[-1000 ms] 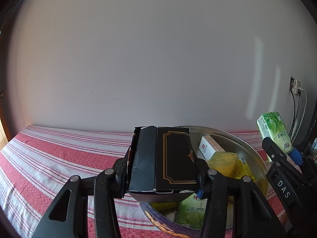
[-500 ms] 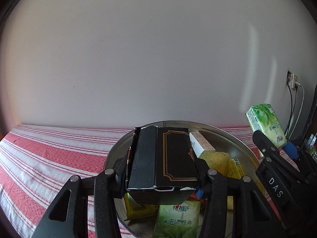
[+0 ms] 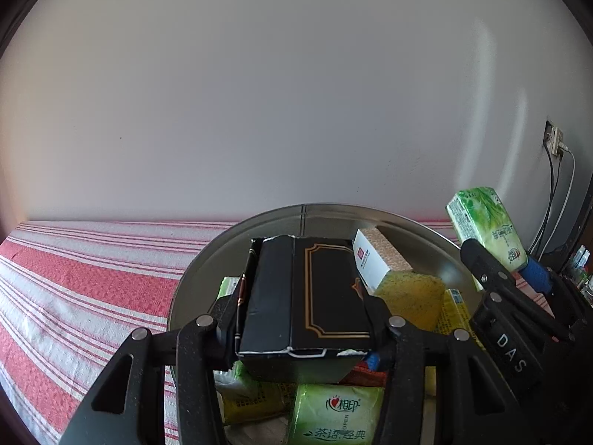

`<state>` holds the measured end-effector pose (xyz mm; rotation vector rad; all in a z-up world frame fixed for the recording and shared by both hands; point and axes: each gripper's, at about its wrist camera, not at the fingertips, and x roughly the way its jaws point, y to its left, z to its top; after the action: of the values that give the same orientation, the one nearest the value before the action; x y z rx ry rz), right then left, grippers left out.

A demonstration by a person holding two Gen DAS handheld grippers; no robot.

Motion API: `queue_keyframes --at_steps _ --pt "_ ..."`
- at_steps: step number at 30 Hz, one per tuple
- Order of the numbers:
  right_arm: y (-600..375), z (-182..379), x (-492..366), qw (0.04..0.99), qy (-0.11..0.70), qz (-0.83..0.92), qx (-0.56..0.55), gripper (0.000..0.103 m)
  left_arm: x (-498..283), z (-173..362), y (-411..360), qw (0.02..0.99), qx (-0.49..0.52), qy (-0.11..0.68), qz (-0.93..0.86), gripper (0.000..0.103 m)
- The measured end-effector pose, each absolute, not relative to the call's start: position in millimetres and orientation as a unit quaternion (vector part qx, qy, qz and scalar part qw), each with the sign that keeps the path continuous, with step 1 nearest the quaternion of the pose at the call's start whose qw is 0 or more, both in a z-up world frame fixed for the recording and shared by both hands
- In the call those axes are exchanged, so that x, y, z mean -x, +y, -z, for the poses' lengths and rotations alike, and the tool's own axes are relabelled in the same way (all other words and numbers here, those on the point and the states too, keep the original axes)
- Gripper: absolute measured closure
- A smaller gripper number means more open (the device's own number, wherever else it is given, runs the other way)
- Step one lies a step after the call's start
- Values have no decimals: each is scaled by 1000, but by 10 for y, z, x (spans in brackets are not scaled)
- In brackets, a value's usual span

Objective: Organize objects
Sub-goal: 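Carry the black box and small tissue packet over the blue tin, then open both tools to drop the box and packet into the tin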

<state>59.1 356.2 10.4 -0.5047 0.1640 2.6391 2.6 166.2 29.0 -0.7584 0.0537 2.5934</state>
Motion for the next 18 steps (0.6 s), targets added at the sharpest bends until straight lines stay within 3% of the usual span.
queue_keyframes --at_steps 18 --pt "3494 -33 -444 171 69 -957 224 45 -109 -323 1466 210 261 49 -941 53"
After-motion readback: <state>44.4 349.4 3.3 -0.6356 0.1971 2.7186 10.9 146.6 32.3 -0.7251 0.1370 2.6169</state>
